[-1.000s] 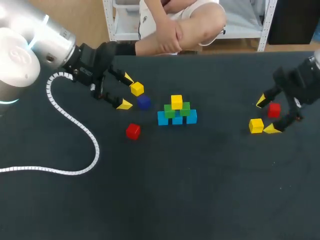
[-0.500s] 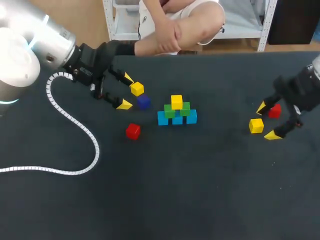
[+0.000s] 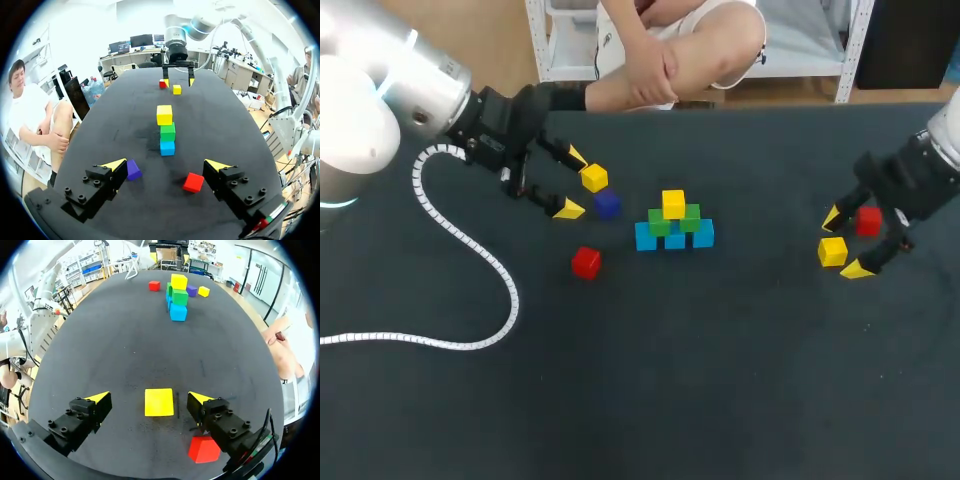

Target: Place the blue cubes, place green cubes on the blue cubes, place the yellow cubes on the green cubes, then place the red cubes on the yellow cubes, and place purple cube on the red cubes.

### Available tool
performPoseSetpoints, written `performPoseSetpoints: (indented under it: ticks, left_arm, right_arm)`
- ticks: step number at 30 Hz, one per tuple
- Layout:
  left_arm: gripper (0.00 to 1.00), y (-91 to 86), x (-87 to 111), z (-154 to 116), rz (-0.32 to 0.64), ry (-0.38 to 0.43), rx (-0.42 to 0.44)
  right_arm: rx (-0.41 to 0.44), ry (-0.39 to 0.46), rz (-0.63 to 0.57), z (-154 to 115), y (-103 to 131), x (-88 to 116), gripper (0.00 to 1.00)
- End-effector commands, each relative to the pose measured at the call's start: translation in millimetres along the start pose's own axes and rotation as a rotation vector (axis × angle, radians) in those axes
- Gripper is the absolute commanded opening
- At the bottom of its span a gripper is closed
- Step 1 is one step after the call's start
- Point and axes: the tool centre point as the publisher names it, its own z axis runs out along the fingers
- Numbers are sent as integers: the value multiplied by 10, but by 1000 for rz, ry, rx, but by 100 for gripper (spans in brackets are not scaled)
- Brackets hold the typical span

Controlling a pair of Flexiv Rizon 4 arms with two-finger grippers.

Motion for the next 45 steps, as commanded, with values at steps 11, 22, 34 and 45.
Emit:
performPoseSetpoints:
  ticks: [11,22,34,45]
  left_arm:
    - [100,21,3,1,0,1,5]
    - [100,21,3,1,0,1,5]
    - [100,21,3,1,0,1,5]
    - [100,21,3,1,0,1,5]
  right_arm:
    - [-3,-12,-27,63,-17,-28,0]
    - [18,-12,-24,-3,45,-99,0]
    - [38,2,-41,178,86,-442,0]
    - [49,-26,-45,370,101,-631,0]
